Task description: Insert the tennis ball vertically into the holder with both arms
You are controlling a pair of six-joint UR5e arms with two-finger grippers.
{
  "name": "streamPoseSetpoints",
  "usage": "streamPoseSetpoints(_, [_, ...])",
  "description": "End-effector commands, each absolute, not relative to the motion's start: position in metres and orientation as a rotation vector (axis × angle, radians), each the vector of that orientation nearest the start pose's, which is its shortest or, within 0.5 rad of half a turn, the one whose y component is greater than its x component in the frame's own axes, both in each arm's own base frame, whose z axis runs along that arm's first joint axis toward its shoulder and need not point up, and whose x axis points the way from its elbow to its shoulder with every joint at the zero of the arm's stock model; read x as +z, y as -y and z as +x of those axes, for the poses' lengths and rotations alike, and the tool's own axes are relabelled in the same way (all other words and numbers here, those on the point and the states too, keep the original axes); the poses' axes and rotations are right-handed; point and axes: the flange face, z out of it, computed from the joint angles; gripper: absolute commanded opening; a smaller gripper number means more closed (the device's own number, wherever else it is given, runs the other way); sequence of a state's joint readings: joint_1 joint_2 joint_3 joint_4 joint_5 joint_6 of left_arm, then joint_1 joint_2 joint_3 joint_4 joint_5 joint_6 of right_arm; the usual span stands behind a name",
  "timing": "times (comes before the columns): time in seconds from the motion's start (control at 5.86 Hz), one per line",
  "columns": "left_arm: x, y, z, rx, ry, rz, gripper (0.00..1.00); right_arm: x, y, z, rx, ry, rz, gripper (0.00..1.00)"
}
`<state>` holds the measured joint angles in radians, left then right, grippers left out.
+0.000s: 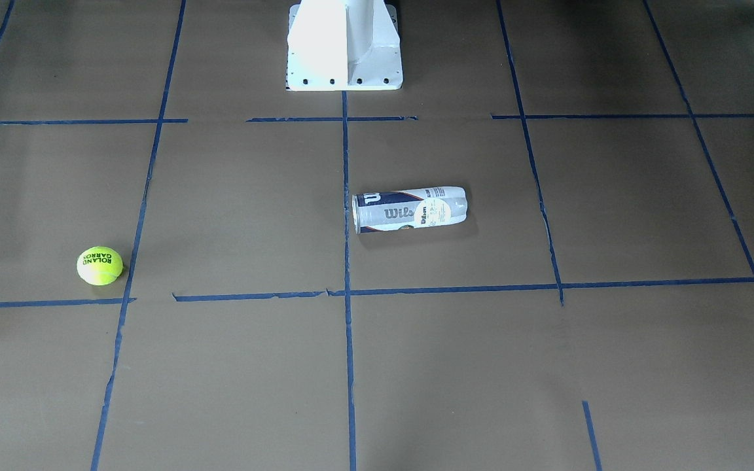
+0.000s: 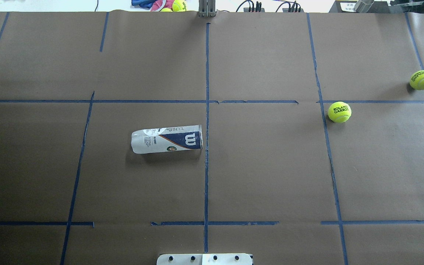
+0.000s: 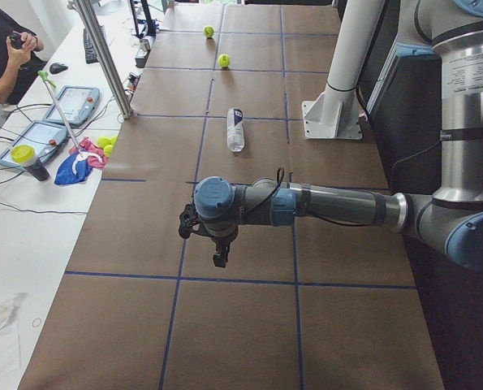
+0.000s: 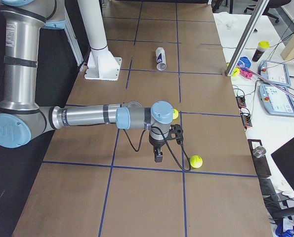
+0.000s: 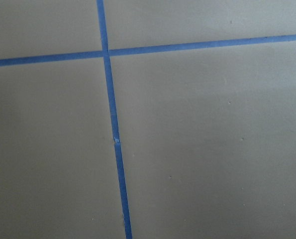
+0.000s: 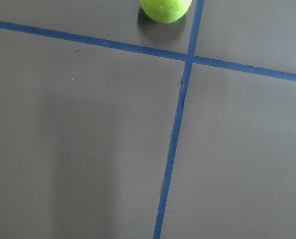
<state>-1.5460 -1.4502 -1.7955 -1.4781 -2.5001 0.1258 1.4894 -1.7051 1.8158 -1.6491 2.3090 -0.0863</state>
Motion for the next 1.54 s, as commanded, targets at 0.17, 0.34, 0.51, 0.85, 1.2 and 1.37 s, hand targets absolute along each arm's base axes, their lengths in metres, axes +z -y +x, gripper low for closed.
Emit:
streamPoseSetpoints(0.17, [0.541, 0.466, 0.046, 0.424, -0.939, 0.190, 1.00, 0.610, 0.439, 0.029, -0.170, 0.740, 0.030, 1.00])
streamPoseSetpoints(0.34, [0.511, 0.481, 0.075, 0.457, -0.954, 0.240, 1.00, 0.609, 0.440, 0.029, -0.171, 0.740, 0.033, 1.00])
streamPoseSetpoints(0.51, [0.461, 0.501, 0.124, 0.561, -0.974, 0.333, 1.00, 0.607, 0.441, 0.029, -0.173, 0.740, 0.038, 1.00])
streamPoseSetpoints(0.85, [0.359, 0.534, 0.180, 0.711, -1.003, 0.486, 1.00, 0.601, 0.444, 0.029, -0.180, 0.740, 0.052, 1.00])
streamPoseSetpoints(1.2, [0.275, 0.533, 0.261, 0.849, -0.952, 0.619, 1.00, 0.594, 0.447, 0.020, -0.204, 0.741, 0.058, 1.00])
streamPoseSetpoints(1.37, [0.240, 0.512, 0.320, 0.932, -0.966, 0.638, 1.00, 0.590, 0.449, 0.011, -0.225, 0.742, 0.060, 1.00])
